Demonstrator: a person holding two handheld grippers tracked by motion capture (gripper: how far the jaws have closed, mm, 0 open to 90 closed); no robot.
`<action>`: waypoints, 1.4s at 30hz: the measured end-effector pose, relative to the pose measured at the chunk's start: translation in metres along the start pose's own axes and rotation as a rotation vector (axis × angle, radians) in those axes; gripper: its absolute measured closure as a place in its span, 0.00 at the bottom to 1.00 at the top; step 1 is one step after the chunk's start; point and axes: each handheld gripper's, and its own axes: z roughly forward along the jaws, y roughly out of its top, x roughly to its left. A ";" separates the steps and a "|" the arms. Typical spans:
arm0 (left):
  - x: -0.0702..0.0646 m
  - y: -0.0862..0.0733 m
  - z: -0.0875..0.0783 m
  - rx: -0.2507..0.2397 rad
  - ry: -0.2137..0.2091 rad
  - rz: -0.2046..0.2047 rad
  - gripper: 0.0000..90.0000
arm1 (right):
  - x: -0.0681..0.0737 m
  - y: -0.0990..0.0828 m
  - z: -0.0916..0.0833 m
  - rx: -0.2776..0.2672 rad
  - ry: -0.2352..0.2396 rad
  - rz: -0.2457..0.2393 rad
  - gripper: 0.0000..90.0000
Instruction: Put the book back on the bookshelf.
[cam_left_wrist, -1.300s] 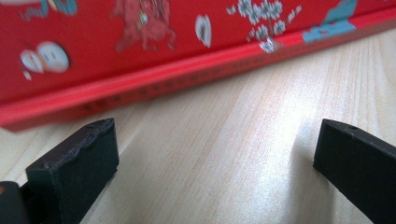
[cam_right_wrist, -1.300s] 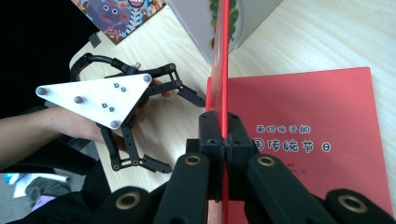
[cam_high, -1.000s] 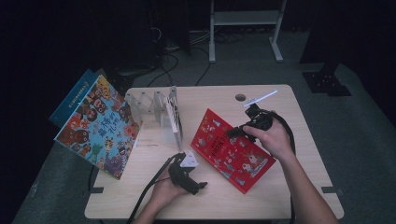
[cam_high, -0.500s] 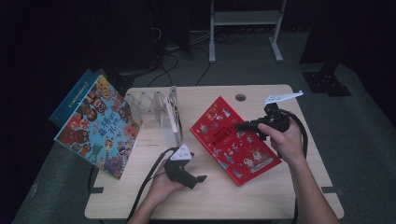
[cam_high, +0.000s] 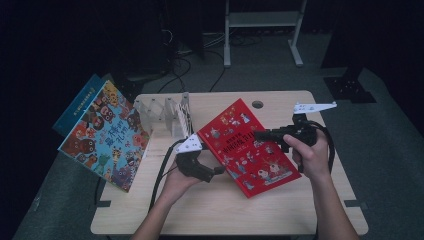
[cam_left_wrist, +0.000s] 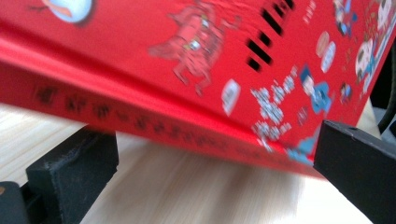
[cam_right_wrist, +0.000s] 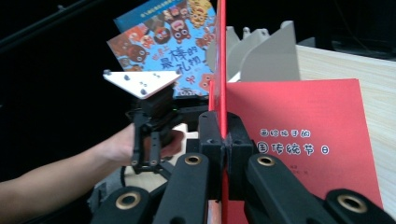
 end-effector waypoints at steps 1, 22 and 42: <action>0.001 0.000 0.000 -0.009 -0.011 -0.005 0.00 | 0.000 -0.001 0.001 -0.003 0.007 -0.007 0.98; 0.009 0.002 -0.014 -0.099 -0.070 -0.048 0.07 | 0.006 -0.023 0.016 -0.115 0.101 -0.049 0.97; 0.012 0.007 -0.035 -0.220 -0.211 -0.056 0.53 | -0.002 -0.048 0.018 -0.195 0.156 -0.093 0.97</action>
